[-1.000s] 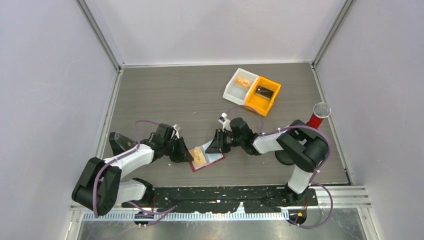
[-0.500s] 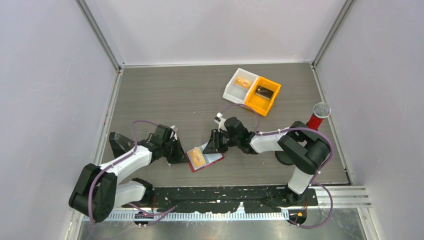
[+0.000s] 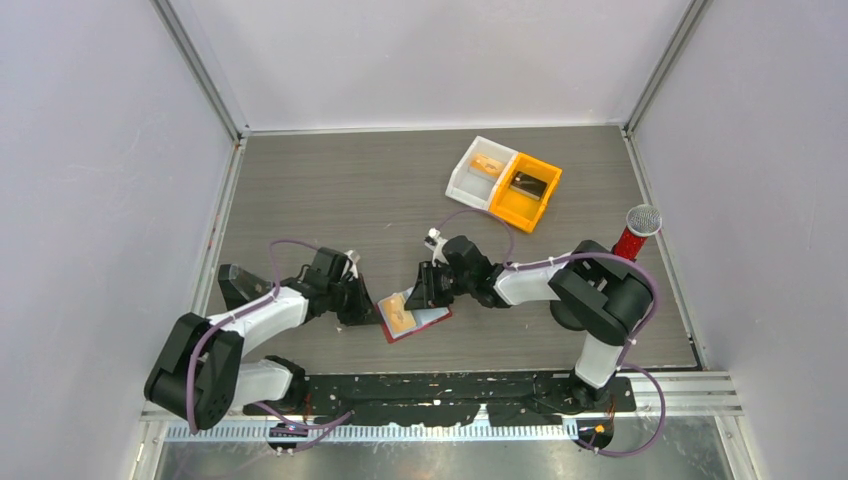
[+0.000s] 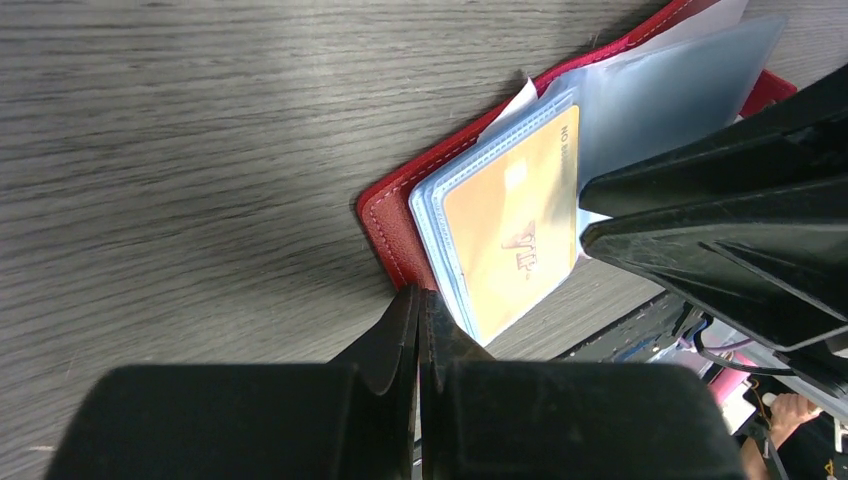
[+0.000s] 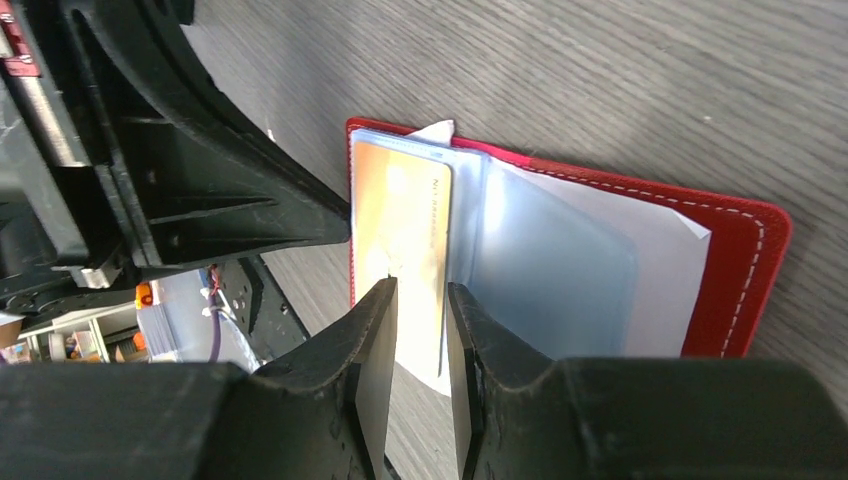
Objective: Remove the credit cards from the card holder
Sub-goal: Remove the credit card from the card holder.
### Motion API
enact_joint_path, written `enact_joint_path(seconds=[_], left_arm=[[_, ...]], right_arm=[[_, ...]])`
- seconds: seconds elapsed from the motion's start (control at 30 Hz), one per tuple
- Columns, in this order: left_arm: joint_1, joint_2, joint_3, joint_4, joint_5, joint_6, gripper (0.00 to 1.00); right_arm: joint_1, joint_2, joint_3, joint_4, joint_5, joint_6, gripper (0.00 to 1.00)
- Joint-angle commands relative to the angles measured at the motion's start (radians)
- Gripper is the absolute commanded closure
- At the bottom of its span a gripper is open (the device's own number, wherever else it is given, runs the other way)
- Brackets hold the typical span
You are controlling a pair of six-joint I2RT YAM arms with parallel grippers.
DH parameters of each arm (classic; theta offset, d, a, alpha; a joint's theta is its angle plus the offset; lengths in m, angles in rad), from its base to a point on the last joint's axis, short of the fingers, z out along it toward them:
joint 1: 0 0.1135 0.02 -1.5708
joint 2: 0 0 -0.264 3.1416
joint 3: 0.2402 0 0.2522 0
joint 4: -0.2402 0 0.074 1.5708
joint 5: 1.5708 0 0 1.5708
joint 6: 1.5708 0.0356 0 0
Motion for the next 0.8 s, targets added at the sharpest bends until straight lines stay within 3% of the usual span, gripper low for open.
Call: enact_joint_path(seconds=[0.0,0.37,0.5,0.77], left_arm=[[-0.002,0.037,-0.007,0.027,-0.024,0.01,1.0],[-0.002,0.045,-0.013,0.033,-0.023,0.01,1.0],[-0.002,0.046,-0.019,0.036,-0.023,0.008,1.0],[-0.002,0.0,0.003,-0.01,-0.013,0.005,0.97]], right_arm=[[0.003,0.02,0.035,0.003,0.011,-0.021,0.67],[0.004,0.054,0.021,0.083,-0.043,0.024,0.65],[0.003,0.037,0.027,0.032,-0.01,0.0,0.59],[0.003,-0.004,0.041,-0.049,0.039,-0.049,0.59]])
